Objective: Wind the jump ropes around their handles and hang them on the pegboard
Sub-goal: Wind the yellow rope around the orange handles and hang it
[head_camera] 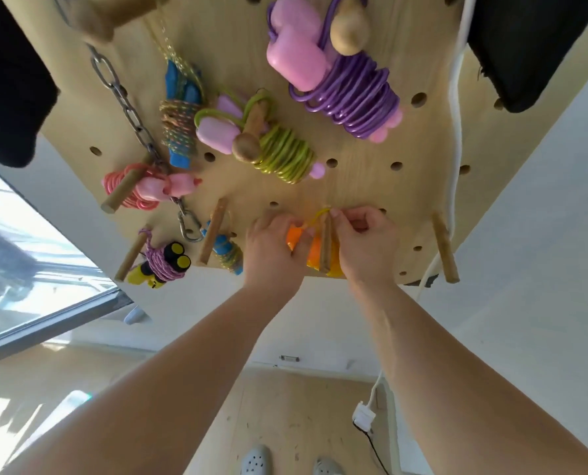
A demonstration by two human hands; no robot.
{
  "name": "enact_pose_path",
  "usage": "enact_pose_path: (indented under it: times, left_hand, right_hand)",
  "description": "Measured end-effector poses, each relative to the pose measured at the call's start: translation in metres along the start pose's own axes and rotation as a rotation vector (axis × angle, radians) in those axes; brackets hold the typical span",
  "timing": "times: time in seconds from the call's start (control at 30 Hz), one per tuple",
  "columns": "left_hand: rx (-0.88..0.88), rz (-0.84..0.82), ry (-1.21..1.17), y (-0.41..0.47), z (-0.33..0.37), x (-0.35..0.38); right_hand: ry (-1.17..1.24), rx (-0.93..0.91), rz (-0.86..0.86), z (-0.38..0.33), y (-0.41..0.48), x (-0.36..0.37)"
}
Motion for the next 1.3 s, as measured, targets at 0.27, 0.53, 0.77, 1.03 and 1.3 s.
enact_pose_path:
  times: [0.27, 0.53, 0.77, 1.03, 1.3]
  left_hand:
    - [-0.121, 0.042, 0.033, -0.061, -0.025, -0.024]
    - [-0.397, 0.001, 0.062, -0.158, -0.097, -0.091]
    - [-0.72, -0.085, 0.058, -0.29, -0.223, -0.178]
    - [-0.885, -0.18, 0.06, -0.386, -0.341, -0.282]
    - [-0.94, -0.436, 0.12, -0.409, -0.44, -0.303]
  right_hand:
    - [-0.01, -0.049, -0.14, 0.032, -0.027, -0.007]
    - [-0.027, 0.21, 0.053, 0.108, -0.074, 0.003]
    - [-0.197, 0.455, -0.088, 0.186, -0.192, 0.109]
    - [-0.51, 0.642, -0.631, 0.24, -0.347, 0.262]
    - [-0.775, 0.659, -0.878, 0.308, -0.371, 0.361]
Point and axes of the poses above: each hand's wrist, its own y-axis towards the middle knuckle, its own x-axis out of the palm, z = x × y, the point moved 9 cm from there along y, towards the middle knuckle, and after that the axes turned 15 degrees about x, right-handed, at the moved point
